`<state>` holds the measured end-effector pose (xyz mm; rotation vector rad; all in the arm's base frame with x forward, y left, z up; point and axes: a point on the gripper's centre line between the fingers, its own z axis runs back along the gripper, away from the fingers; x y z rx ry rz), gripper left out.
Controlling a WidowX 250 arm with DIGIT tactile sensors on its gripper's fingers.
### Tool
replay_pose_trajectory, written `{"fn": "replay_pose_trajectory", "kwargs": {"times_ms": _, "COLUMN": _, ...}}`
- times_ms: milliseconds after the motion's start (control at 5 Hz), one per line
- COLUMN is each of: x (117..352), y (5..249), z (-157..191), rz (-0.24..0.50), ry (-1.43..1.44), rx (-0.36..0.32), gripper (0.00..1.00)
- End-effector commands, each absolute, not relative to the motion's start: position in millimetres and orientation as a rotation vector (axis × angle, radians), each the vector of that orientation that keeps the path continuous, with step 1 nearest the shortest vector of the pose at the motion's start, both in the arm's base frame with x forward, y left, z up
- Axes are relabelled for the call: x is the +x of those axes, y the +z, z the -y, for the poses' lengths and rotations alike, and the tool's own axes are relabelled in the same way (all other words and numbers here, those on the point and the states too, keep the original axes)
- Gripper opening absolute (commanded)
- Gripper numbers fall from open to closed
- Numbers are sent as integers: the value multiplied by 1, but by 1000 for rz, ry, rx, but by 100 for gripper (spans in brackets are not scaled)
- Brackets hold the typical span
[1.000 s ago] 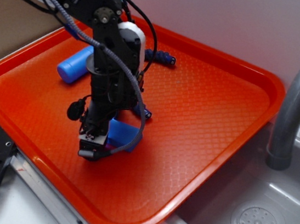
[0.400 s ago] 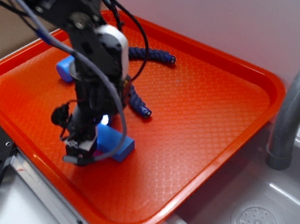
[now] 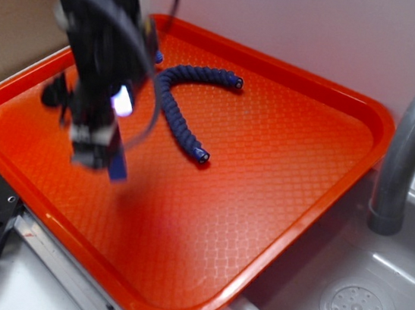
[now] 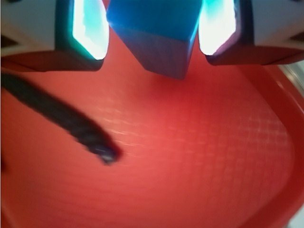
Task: Grab the blue block.
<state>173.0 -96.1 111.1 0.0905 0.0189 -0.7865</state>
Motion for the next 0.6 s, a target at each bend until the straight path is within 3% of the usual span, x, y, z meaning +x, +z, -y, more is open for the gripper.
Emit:
{"fn": "replay_pose_trajectory", "kwargs": {"times_ms": 0, "x": 141, "y": 208, "z": 65, "rz": 35, "ry": -267, "rx": -69, "gripper": 0}}
{"fn": "replay_pose_trajectory", "kwargs": {"times_ms": 200, "x": 121, "y": 240, "z": 49, "rz": 83, "ry": -18, "rx": -126, "gripper": 0}}
{"fn": "replay_pose_trajectory", "kwargs": {"times_ms": 400, "x": 120, "y": 249, "z": 47, "rz": 97, "ry": 234, "rx": -163, "gripper": 0}}
